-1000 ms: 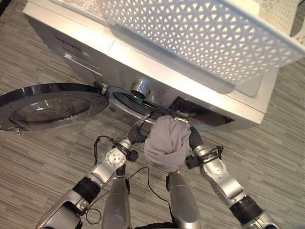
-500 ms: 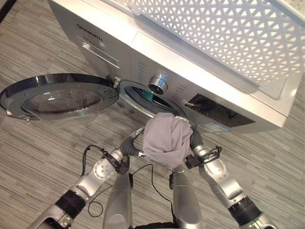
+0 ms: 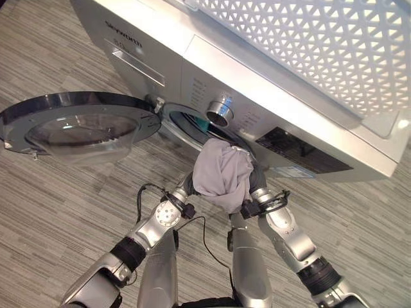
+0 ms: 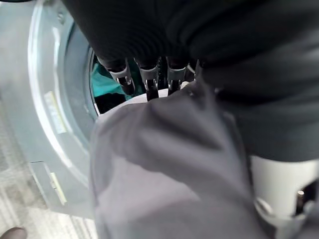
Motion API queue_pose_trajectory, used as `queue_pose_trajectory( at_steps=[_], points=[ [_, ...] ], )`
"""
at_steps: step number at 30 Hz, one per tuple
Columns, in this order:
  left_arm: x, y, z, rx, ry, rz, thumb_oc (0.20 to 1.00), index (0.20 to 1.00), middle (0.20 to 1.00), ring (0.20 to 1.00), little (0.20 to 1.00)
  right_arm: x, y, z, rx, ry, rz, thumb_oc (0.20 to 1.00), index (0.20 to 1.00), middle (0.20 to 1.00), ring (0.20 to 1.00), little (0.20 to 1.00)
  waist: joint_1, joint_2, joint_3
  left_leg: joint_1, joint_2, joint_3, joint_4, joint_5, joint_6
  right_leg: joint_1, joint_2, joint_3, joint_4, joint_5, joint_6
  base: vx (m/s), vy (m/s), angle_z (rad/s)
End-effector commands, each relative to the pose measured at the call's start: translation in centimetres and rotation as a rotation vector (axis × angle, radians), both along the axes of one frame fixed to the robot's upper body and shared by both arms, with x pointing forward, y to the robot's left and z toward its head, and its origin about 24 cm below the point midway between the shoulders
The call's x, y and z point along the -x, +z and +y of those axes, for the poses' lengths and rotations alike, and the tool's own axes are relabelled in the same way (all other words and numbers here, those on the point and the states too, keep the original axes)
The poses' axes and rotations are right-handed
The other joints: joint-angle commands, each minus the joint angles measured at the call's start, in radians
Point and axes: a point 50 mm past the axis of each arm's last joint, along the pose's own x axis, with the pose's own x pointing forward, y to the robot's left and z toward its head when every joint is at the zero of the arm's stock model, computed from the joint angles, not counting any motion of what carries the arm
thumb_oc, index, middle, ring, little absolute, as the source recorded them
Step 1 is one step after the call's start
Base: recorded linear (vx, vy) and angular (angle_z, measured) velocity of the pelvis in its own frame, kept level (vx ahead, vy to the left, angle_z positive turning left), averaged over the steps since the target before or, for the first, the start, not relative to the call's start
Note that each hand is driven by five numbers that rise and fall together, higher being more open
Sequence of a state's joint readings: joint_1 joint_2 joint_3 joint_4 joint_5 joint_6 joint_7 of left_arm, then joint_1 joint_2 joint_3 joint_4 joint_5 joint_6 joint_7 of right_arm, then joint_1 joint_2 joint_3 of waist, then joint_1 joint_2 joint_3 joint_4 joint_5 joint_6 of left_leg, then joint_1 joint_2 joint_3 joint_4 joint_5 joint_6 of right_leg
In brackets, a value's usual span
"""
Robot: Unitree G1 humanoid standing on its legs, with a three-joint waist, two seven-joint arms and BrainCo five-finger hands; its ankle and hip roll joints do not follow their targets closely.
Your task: Grab the laundry basket,head to the washer,open it,put in the laundry and shut it.
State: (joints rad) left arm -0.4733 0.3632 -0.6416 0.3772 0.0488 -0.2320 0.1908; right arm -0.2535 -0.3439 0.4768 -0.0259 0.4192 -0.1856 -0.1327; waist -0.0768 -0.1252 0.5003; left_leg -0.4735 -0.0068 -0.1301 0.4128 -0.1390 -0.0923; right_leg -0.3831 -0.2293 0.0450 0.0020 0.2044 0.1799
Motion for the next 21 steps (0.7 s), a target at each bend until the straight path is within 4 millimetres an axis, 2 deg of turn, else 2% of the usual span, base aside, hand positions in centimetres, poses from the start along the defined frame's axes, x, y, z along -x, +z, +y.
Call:
queue_pose_trajectory(
  at_steps=[1,10,11,12,13,15,16,17,18,21],
  points=[
    [1.3,0.9,-1.6,0.104,-0.061,-0.04,1.0,1.0,1.0,1.0,1.0,0.7,2.8,0.9,-0.123,0.056,-0.129,0.2,0.2,0.2,0.2,0.2,0.013,-0.006,-0.05,0.083,0.086,0.057,-0.03,-0.095,0.004,-0.072,-0.076,0.028,-0.053,0.046,0.059,0.0,-0.032,0.01],
    [0.8,3.2,-3.4,0.181,-0.094,-0.111,1.0,1.0,1.0,1.0,1.0,0.6,2.5,0.4,-0.135,0.051,-0.115,0.2,0.2,0.2,0.2,0.2,0.002,-0.008,-0.049,0.069,0.092,0.051,-0.051,-0.074,-0.006,-0.079,-0.079,0.008,-0.052,0.046,0.057,-0.01,-0.025,0.05],
    [0.7,3.3,-3.4,0.181,-0.091,-0.114,0.875,0.875,0.875,0.875,0.875,0.6,2.5,0.4,-0.131,0.046,-0.113,0.2,0.2,0.2,0.2,0.2,0.002,-0.008,-0.05,0.068,0.092,0.05,-0.052,-0.072,-0.007,-0.079,-0.079,0.006,-0.051,0.046,0.057,-0.01,-0.037,0.16],
    [0.6,3.3,-3.3,0.177,-0.085,-0.121,0.31,0.31,0.31,0.31,0.31,0.6,2.6,0.3,-0.139,0.043,-0.116,0.2,0.2,0.2,0.2,0.2,0.002,-0.008,-0.049,0.067,0.094,0.049,-0.055,-0.07,-0.008,-0.079,-0.08,0.002,-0.051,0.045,0.057,0.0,-0.036,0.13],
    [0.5,3.3,-3.2,0.168,-0.077,-0.129,0.2,0.2,0.2,0.2,0.2,0.6,2.7,0.1,-0.149,0.044,-0.119,0.2,0.2,0.2,0.2,0.2,0.001,-0.009,-0.049,0.067,0.096,0.049,-0.058,-0.069,-0.008,-0.079,-0.079,-0.001,-0.051,0.045,0.057,0.0,-0.035,0.07],
    [0.5,3.3,-3.1,0.157,-0.066,-0.138,0.2,0.2,0.2,0.2,0.2,0.7,2.9,0.0,-0.163,0.048,-0.127,0.2,0.2,0.2,0.2,0.2,0.003,-0.011,-0.049,0.067,0.098,0.049,-0.061,-0.068,-0.01,-0.078,-0.077,-0.004,-0.053,0.045,0.057,0.0,-0.032,0.03],
    [0.5,3.3,-2.9,0.159,-0.051,-0.137,0.2,0.2,0.2,0.2,0.2,0.8,3.0,0.0,-0.176,0.049,-0.131,0.426,0.426,0.426,0.426,0.426,0.003,-0.013,-0.047,0.067,0.099,0.049,-0.062,-0.067,-0.01,-0.078,-0.076,-0.005,-0.052,0.045,0.057,0.0,0.0,0.0],
    [0.5,3.3,-2.9,0.159,-0.051,-0.137,0.2,0.2,0.2,0.2,0.2,0.8,3.0,-0.1,-0.176,0.049,-0.131,0.514,0.514,0.514,0.514,0.514,0.003,-0.013,-0.047,0.067,0.099,0.049,-0.062,-0.067,-0.01,-0.078,-0.076,-0.005,-0.052,0.045,0.057,0.0,-0.022,0.04],
    [0.4,3.2,-2.8,0.163,-0.04,-0.133,0.2,0.2,0.2,0.2,0.2,0.9,3.0,-0.1,-0.182,0.047,-0.127,1.0,1.0,1.0,1.0,1.0,0.003,-0.015,-0.047,0.066,0.1,0.049,-0.063,-0.067,-0.011,-0.078,-0.076,-0.007,-0.053,0.046,0.057,-0.01,-0.029,0.04],
    [0.2,2.1,-2.1,0.188,0.035,-0.085,0.2,0.2,0.2,0.2,0.2,0.9,3.1,-0.3,-0.203,0.021,-0.125,1.0,1.0,1.0,1.0,1.0,0.003,-0.023,-0.034,0.065,0.11,0.05,-0.067,-0.064,-0.012,-0.087,-0.068,-0.01,-0.052,0.046,0.054,-0.02,-0.045,0.02]
  ],
)
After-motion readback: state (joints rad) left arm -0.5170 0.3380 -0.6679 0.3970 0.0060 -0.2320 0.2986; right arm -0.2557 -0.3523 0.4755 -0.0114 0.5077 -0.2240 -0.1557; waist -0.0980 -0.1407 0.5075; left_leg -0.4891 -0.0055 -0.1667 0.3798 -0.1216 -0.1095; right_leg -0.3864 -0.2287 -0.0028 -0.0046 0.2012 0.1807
